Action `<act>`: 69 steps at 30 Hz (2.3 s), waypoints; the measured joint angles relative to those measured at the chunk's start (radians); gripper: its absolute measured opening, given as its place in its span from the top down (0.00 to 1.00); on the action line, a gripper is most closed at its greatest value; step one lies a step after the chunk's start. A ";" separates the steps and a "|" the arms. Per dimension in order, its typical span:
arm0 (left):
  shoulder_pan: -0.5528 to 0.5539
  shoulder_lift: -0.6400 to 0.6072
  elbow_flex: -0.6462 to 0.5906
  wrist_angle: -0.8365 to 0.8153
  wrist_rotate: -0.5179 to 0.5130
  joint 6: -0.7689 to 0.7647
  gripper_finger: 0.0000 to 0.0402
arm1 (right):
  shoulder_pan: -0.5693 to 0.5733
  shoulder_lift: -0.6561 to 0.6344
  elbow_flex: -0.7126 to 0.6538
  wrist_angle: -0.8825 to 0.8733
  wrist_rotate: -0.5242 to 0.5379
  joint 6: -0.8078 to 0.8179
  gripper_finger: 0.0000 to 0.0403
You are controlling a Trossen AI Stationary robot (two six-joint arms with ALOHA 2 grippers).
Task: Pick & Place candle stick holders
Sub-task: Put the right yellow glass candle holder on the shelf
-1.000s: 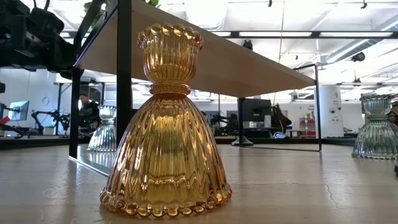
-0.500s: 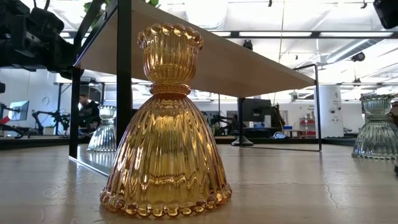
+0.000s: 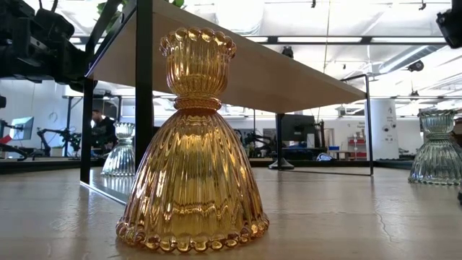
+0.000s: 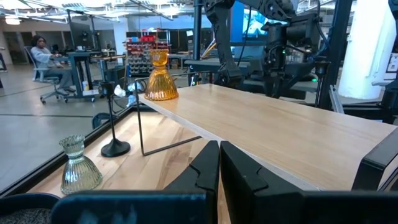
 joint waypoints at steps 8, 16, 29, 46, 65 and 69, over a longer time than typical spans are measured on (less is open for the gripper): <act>0.000 0.000 0.000 0.000 0.000 0.000 0.95 | 0.000 0.000 -0.039 0.055 -0.002 -0.007 0.72; 0.000 0.000 0.000 0.000 0.000 0.000 0.95 | -0.001 -0.017 -0.037 0.081 -0.047 -0.061 0.95; 0.000 0.000 0.000 0.000 0.000 0.000 0.95 | -0.153 -0.151 0.237 -0.192 -0.042 -0.278 0.97; 0.000 0.001 0.000 0.000 0.000 0.000 0.95 | -0.742 -0.016 0.657 -0.353 -0.084 -1.055 0.97; 0.000 0.001 0.000 0.000 0.000 0.000 0.95 | -0.981 0.270 0.763 -0.257 -0.290 -1.477 0.97; 0.000 0.001 0.000 0.000 0.000 0.000 0.95 | -1.003 0.338 0.840 -0.286 -0.290 -1.509 0.97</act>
